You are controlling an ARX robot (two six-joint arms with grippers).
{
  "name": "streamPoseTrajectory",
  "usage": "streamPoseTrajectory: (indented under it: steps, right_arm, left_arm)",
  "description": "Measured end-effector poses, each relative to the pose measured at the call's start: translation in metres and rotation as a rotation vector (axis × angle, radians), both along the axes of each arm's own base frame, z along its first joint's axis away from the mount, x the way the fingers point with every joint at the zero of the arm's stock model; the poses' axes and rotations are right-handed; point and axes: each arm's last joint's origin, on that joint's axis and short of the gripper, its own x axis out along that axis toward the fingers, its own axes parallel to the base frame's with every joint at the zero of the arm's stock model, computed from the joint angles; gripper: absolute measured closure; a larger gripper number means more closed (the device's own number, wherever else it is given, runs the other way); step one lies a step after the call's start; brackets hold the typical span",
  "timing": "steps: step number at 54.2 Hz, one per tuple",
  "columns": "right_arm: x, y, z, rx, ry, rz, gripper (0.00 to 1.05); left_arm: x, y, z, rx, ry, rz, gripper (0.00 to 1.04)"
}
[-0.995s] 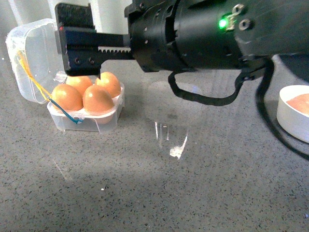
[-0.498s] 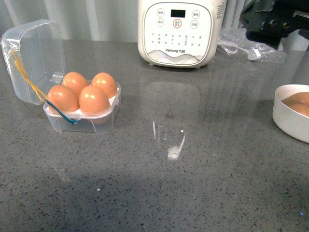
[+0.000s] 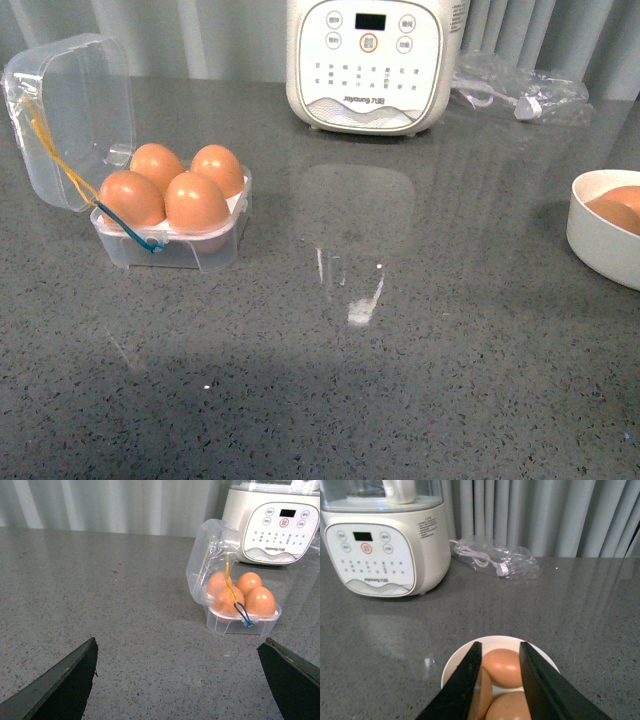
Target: Put egg into box
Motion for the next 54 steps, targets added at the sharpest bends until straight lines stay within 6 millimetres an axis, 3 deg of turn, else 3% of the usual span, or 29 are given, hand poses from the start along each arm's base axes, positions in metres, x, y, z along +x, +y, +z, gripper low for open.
streamPoseTrajectory:
  steps: [6, 33, 44, 54]
  right_arm:
    - [-0.017, -0.011, -0.008, -0.008, -0.003, 0.008, 1.02]
    - [-0.062, -0.041, -0.027, -0.005, -0.002, -0.002, 1.01]
    - [-0.07, -0.041, -0.038, -0.005, 0.001, -0.006, 1.01]
    - [-0.077, -0.041, -0.035, -0.005, -0.012, -0.003, 1.01]
  left_arm:
    - [0.0, 0.0, 0.0, 0.0, 0.0, 0.0, 0.07]
    - [0.0, 0.0, 0.0, 0.0, 0.0, 0.0, 0.07]
    - [0.0, 0.0, 0.0, 0.0, 0.0, 0.0, 0.07]
    - [0.0, 0.0, 0.0, 0.0, 0.0, 0.0, 0.07]
